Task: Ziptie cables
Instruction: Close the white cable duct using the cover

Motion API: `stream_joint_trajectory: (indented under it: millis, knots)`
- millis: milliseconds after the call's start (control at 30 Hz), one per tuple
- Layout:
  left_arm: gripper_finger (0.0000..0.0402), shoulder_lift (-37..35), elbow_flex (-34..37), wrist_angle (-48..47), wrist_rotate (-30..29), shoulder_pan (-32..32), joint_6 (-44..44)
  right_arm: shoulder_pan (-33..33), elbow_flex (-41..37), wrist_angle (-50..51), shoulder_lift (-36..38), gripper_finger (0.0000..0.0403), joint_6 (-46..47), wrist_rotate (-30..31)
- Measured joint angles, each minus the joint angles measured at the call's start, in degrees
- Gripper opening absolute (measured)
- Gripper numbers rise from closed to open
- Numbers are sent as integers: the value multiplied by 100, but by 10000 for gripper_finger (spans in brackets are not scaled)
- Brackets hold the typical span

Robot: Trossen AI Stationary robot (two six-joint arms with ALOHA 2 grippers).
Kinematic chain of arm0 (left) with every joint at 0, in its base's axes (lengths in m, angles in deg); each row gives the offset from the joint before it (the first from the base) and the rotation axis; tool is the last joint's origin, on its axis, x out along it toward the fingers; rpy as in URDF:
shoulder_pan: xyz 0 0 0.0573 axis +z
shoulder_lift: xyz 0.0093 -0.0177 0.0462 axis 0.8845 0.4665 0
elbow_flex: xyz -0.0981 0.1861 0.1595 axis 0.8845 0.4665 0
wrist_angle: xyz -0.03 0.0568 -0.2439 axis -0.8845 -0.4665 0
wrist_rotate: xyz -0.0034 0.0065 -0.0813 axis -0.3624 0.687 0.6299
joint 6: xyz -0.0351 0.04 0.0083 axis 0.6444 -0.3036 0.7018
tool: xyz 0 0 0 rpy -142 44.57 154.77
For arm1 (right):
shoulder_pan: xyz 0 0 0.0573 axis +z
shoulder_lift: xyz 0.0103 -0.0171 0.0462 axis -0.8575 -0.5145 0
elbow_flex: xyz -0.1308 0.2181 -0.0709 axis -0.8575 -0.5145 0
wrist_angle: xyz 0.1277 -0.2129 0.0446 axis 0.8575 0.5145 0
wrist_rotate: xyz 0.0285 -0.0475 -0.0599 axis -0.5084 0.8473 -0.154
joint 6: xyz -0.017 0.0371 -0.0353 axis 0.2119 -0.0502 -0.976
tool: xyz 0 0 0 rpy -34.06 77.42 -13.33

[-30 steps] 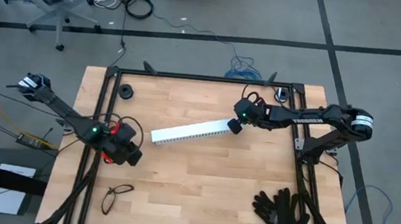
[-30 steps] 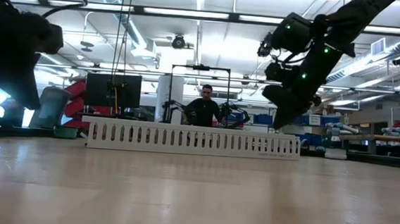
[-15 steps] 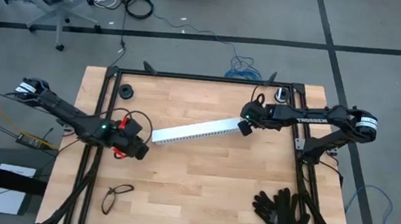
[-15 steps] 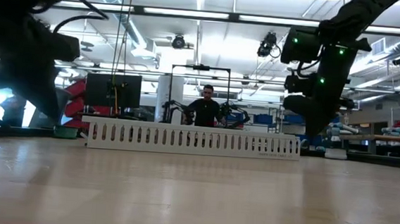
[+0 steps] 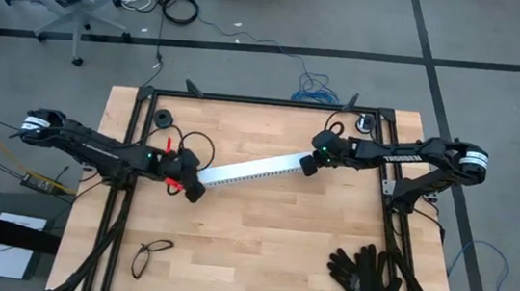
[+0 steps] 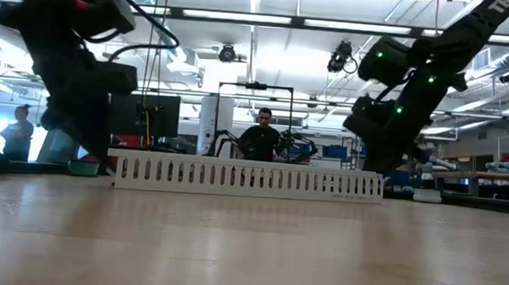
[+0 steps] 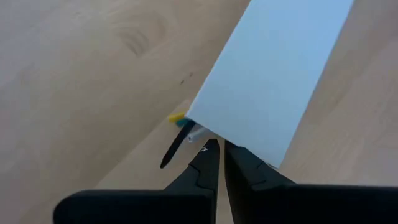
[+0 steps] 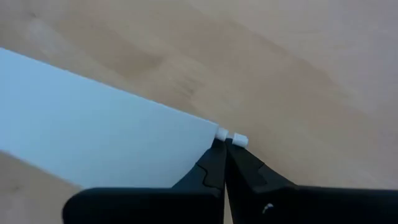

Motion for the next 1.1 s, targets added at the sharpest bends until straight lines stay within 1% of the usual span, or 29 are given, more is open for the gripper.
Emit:
stream_joint_trajectory:
  millis: [100,233,400,633,800,933,1033,1100]
  knots:
    - [0,131,-57,-5,210,232,-171,20,127,261,-56,0,-91,51]
    - [0,150,-113,-306,246,329,-147,33,149,307,-78,0,-157,28]
    - [0,118,-127,-490,260,329,-137,79,149,563,126,0,-123,573]
    - [0,128,-127,-645,282,329,-237,90,143,1135,308,0,41,643]
    - [0,128,-127,-608,316,327,-236,285,-145,1262,361,0,396,1013]
    - [0,128,-127,-580,384,327,-218,719,-501,932,483,0,824,1216]
    - [0,126,-127,-500,430,327,-219,1008,-784,227,496,0,1008,1216]
    - [0,126,-127,-344,435,328,-238,1125,-930,-430,467,0,999,1214]
